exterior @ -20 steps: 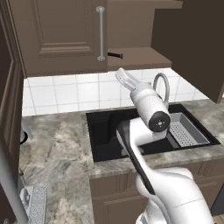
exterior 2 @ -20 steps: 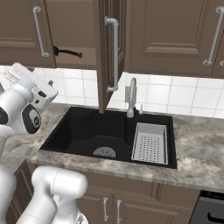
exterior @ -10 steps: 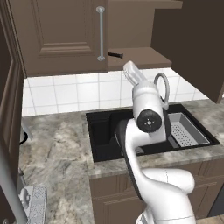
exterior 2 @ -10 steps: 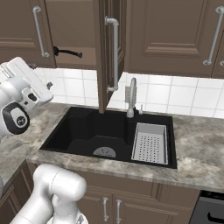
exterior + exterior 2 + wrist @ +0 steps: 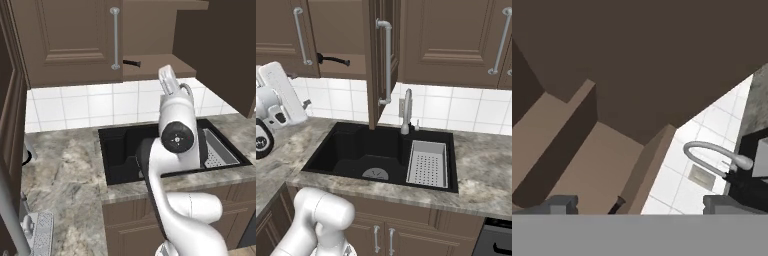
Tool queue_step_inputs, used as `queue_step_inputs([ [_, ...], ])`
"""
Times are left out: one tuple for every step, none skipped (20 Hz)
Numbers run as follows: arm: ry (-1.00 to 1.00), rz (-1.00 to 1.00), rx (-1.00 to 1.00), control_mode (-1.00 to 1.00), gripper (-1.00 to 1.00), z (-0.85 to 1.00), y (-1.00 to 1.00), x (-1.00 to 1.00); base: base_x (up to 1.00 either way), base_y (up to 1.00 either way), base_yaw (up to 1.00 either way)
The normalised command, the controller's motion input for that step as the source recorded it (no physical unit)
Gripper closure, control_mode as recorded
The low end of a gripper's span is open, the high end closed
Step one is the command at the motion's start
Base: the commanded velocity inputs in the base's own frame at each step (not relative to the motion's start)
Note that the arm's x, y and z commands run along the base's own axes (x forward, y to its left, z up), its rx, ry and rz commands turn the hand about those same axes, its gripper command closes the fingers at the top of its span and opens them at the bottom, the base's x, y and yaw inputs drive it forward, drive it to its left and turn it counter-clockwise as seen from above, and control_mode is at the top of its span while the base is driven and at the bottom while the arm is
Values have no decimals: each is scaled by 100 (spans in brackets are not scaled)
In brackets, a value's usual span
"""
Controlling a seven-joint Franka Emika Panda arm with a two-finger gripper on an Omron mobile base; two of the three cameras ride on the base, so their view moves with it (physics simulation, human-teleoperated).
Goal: Pick up the dish brush and dish brush from the sink, and place them back in the cabinet, and close the cabinet doors.
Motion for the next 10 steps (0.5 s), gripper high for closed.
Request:
queue_step_inputs([
  [0, -6, 19, -100, -100, 7, -27, -47, 0, 0, 0],
  [0, -6, 17, -100, -100, 7, -28, -44, 0, 0, 0],
  [0, -8, 16, -100, -100, 7, -30, -42, 0, 0, 0],
  [0, -9, 15, -100, -100, 7, -28, -43, 0, 0, 0],
  [0, -11, 15, -100, -100, 7, -28, -41, 0, 0, 0],
  [1, -12, 15, -100, -100, 8, -28, -41, 0, 0, 0],
  [0, -13, 15, -100, -100, 7, -27, -42, 0, 0, 0],
  [1, -13, 13, -100, -100, 7, -26, -42, 0, 0, 0],
  [0, -12, 13, -100, -100, 7, -27, -42, 0, 0, 0],
  [0, -11, 13, -100, -100, 5, -27, -45, 0, 0, 0],
])
